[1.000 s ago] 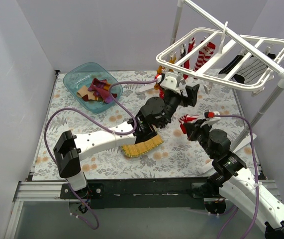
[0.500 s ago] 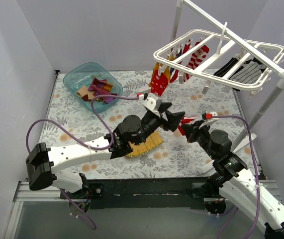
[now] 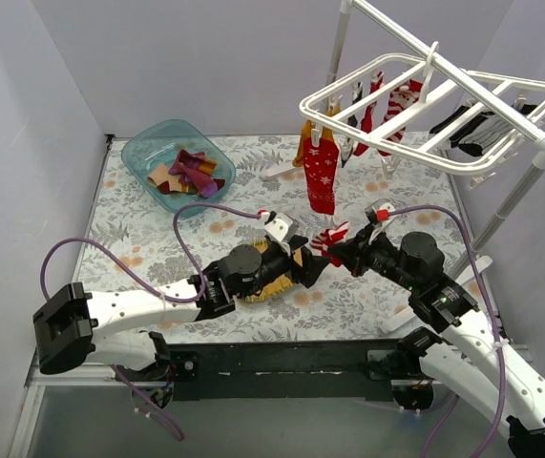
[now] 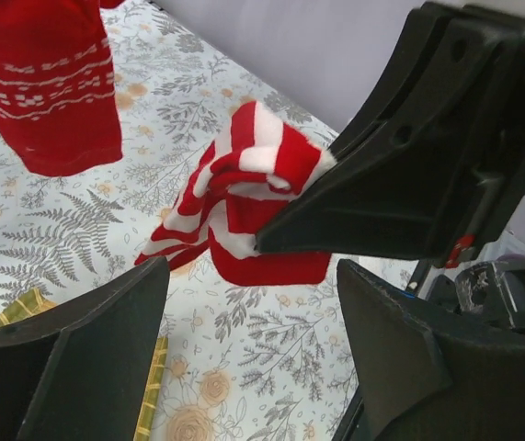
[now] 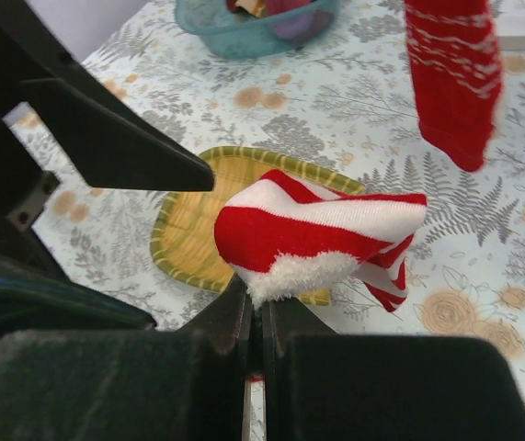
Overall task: Remove the socks clipped to the hanger
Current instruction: Place the sock in the bin.
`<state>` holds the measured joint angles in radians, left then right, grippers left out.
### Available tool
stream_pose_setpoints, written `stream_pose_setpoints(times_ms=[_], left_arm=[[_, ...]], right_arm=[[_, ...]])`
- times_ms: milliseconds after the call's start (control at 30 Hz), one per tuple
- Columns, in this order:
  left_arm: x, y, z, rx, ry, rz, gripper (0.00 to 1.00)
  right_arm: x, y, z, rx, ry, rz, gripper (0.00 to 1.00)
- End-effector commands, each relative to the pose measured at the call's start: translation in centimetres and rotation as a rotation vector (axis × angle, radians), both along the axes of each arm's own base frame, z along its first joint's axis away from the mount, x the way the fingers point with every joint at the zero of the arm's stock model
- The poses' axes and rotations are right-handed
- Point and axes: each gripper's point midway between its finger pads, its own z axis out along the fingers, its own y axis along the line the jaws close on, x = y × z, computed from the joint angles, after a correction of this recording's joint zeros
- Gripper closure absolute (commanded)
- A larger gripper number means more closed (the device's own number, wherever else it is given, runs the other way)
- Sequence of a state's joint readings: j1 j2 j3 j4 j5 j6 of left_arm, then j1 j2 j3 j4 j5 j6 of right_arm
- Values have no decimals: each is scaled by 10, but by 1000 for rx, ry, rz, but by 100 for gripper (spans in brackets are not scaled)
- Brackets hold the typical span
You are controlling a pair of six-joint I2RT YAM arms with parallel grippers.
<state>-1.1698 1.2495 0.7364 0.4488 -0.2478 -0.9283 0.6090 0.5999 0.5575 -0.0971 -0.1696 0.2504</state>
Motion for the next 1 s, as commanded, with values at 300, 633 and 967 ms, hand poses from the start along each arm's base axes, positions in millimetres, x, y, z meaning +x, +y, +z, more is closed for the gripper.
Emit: stream_pose_setpoints(times_ms=[300, 633, 967], left_arm=[[-18, 4, 9, 4, -5, -198, 23], [-32, -7, 12, -10, 16, -291, 50], [-27, -8, 18, -47, 16, -264, 93]], right_arm=[[-44, 28, 54, 39, -29, 323, 99], [-51, 30, 69, 53, -43, 359, 99], [-52, 31, 76, 63, -46, 370, 99]])
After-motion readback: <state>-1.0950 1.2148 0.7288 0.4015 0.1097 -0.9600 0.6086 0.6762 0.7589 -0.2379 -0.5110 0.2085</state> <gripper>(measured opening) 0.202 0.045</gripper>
